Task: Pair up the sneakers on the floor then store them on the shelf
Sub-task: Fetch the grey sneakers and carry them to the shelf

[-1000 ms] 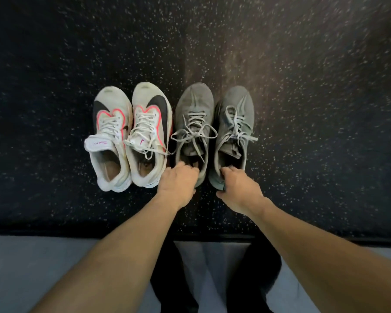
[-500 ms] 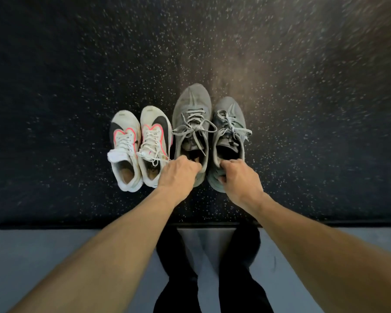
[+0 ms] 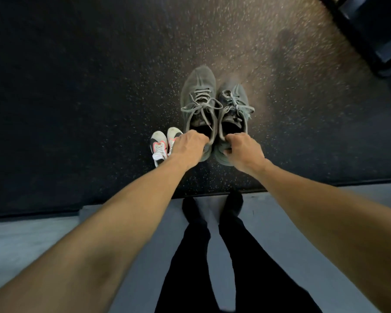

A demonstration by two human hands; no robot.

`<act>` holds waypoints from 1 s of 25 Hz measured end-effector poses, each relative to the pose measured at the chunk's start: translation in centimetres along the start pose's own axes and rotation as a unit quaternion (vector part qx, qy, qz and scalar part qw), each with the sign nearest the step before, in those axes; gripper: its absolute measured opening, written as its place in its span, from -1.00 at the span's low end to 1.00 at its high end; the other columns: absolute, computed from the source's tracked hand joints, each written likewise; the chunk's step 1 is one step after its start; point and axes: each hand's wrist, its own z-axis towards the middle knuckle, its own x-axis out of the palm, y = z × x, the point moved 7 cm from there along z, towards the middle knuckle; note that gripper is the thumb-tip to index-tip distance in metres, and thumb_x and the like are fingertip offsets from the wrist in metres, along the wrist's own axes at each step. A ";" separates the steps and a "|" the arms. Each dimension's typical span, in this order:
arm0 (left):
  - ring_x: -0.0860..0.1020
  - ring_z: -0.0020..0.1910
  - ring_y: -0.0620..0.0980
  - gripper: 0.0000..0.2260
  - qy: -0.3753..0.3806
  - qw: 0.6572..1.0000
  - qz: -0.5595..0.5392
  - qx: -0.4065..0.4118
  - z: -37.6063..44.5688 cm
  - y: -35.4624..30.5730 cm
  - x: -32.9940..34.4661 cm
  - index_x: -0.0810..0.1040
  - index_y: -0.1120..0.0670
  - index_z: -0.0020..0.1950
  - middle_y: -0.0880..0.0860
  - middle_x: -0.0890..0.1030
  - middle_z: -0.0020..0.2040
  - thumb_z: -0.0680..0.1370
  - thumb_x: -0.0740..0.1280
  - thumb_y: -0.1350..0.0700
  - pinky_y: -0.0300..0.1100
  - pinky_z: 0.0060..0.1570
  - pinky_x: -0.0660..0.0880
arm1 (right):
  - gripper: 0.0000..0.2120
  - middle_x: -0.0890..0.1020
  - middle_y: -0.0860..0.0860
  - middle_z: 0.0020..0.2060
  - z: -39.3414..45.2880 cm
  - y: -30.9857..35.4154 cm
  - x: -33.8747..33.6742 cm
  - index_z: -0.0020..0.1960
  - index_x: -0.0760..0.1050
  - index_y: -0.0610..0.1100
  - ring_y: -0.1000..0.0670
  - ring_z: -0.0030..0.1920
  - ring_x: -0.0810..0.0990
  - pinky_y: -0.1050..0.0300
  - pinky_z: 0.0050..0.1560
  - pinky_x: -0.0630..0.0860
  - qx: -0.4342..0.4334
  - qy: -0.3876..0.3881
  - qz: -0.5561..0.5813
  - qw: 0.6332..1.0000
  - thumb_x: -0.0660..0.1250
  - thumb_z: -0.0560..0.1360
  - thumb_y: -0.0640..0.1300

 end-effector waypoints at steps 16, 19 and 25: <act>0.59 0.08 0.20 -0.81 -0.092 0.989 0.070 0.088 -12.9 -14.5 -17.1 0.61 0.02 0.13 0.14 0.60 0.07 0.56 0.29 0.15 0.01 0.03 0.51 | -0.88 0.62 -0.13 -0.04 -18.2 1.5 -19.5 -0.03 0.52 -0.15 -0.22 -0.03 0.60 0.00 -0.13 0.50 0.027 -0.125 0.001 0.992 0.32 0.47 -0.13; 0.59 0.09 0.19 -0.80 -0.095 0.982 0.089 0.134 -12.8 -17.9 -17.4 0.61 0.01 0.13 0.12 0.61 0.06 0.55 0.29 0.19 0.01 0.01 0.52 | -0.88 0.62 -0.13 -0.03 -20.6 -0.7 -20.6 -0.02 0.52 -0.14 -0.21 -0.01 0.60 0.00 -0.09 0.51 0.076 -0.137 0.009 0.988 0.31 0.47 -0.14; 0.61 0.05 0.15 -0.86 -0.076 0.940 0.183 0.278 -14.9 -25.2 -15.6 0.61 0.07 0.03 0.11 0.62 0.01 0.52 0.32 0.22 -0.03 -0.04 0.54 | -0.96 0.61 -0.10 -0.03 -28.3 -4.6 -19.7 -0.10 0.48 -0.08 -0.18 -0.01 0.60 0.04 -0.11 0.48 0.204 -0.175 0.076 0.960 0.30 0.46 -0.19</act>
